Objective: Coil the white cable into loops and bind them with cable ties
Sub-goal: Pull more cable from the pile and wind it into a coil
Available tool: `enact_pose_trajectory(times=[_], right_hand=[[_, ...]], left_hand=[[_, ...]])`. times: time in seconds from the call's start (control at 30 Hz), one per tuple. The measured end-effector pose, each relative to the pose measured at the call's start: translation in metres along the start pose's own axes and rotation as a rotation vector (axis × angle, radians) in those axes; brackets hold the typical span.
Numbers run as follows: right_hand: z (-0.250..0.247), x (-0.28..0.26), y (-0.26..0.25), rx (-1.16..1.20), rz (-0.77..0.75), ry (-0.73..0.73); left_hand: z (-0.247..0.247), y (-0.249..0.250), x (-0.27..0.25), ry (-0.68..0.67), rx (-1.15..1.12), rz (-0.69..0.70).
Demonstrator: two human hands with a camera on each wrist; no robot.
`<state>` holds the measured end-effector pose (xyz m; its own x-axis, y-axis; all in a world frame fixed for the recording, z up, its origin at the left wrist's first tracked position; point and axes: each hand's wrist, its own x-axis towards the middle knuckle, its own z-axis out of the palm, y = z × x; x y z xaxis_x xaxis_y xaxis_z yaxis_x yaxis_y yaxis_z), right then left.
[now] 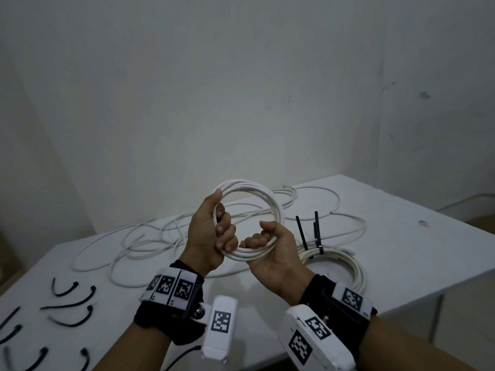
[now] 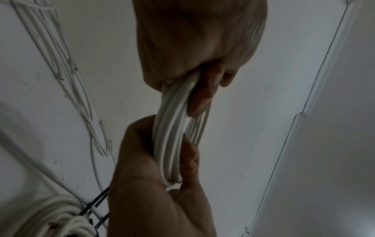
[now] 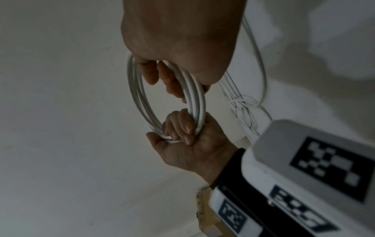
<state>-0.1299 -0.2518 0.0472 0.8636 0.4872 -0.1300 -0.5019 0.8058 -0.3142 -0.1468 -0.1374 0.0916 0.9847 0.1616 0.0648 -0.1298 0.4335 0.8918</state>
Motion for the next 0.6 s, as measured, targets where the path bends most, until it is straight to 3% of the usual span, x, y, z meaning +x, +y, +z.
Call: enact_pose_trajectory(times=[0.13,0.23,0.33,0.4,0.43,0.5,0.57,0.6], right_hand=[[-0.003,-0.001,-0.012,-0.213,0.063,0.023],[-0.006,0.001,-0.033,-0.541,0.005,0.073],[-0.004,0.0,-0.055,-1.118,-0.303,0.049],[0.006,-0.003,-0.066,-1.514,-0.519,-0.054],[0.013,-0.002,-0.069,-1.683,-0.533,-0.13],[0.027,0.0,-0.072,-1.795,-0.37,-0.256],[0.034,0.005,-0.07,-1.652,-0.18,-0.323],[0.034,0.006,-0.068,-1.584,-0.161,-0.343]], left_hand=[[-0.011,0.002,0.002,0.016,-0.031,-0.062],[-0.019,0.007,0.003,-0.016,-0.027,-0.119],[-0.023,0.015,0.003,-0.078,0.05,-0.178],[-0.021,0.02,0.002,-0.146,0.158,-0.23],[-0.019,0.021,0.002,-0.177,0.22,-0.256],[-0.013,0.022,0.0,-0.225,0.332,-0.294],[-0.007,0.023,-0.001,-0.251,0.406,-0.31],[-0.005,0.024,-0.002,-0.251,0.422,-0.314]])
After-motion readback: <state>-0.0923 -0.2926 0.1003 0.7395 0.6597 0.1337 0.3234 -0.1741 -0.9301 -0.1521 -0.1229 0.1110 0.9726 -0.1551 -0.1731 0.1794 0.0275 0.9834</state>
